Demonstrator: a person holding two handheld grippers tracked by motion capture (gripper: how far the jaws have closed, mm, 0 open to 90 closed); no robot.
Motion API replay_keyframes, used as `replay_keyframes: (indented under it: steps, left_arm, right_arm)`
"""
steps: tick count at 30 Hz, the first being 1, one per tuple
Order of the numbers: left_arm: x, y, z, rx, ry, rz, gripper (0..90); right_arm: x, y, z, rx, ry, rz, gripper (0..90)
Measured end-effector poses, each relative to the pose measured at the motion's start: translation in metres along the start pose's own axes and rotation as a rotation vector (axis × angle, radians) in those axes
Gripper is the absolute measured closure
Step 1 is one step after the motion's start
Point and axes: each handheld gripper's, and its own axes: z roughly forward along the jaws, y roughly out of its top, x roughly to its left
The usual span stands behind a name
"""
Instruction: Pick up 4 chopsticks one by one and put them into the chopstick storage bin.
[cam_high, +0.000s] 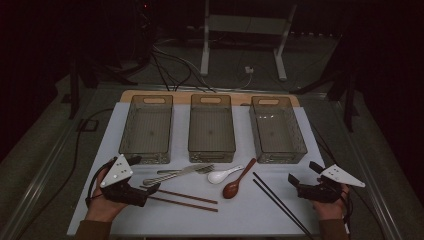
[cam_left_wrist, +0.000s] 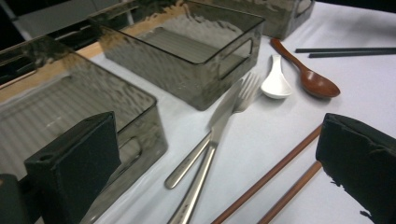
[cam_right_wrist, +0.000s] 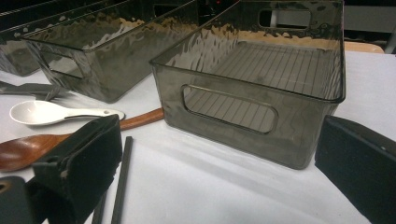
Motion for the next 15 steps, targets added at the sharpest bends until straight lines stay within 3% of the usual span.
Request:
replay_keyframes:
  steps: [15]
  left_arm:
    - [-0.022, 0.008, 0.034, 0.084, -0.108, 0.077, 0.7]
  right_arm:
    - [0.000, 0.000, 0.001, 0.004, 0.003, 0.002, 1.1]
